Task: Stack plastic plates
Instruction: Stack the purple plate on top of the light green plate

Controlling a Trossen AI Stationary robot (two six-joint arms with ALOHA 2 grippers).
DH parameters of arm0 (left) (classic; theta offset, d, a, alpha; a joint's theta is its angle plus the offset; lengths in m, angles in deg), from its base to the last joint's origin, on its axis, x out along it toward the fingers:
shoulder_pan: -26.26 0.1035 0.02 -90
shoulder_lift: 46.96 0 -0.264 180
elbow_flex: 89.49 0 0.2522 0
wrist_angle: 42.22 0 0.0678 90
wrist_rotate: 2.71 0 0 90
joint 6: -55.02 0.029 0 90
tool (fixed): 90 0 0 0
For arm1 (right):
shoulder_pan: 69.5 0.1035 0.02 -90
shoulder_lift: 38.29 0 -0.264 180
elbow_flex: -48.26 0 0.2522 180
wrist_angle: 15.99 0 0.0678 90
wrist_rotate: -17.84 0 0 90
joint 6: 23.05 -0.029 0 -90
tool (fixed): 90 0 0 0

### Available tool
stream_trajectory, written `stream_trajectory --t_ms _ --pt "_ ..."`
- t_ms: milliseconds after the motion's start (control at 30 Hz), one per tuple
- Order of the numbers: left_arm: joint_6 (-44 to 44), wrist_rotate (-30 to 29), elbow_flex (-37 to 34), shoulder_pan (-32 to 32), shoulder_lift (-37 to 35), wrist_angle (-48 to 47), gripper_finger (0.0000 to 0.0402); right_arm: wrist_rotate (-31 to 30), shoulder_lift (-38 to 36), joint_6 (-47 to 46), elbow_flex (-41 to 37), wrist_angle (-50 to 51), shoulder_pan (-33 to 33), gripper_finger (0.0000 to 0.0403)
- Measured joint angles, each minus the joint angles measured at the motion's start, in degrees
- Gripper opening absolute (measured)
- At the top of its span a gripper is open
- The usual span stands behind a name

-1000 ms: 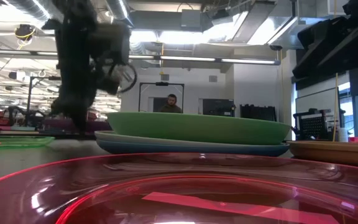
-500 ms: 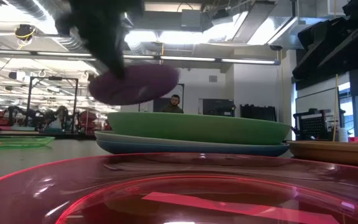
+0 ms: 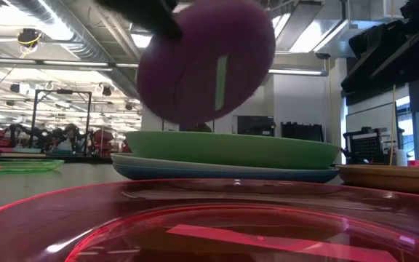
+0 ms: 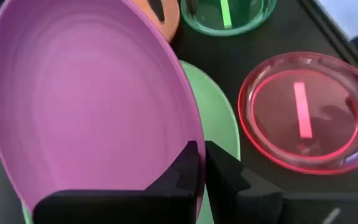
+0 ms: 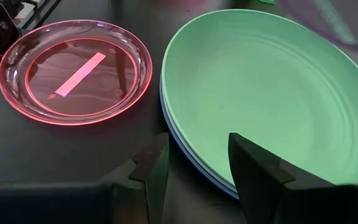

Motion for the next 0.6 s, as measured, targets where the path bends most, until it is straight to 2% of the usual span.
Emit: stream_trajectory --t_ms 400,600 --pt "1.27 1.46 -1.0 1.43 8.27 3.05 0.0012 0.01 0.0 -1.12 0.0 1.17 0.0 0.0154" --pt "1.31 1.36 -1.0 1.45 9.71 3.19 0.0012 0.0 0.0 -3.67 0.0 3.7 0.0 0.0154"
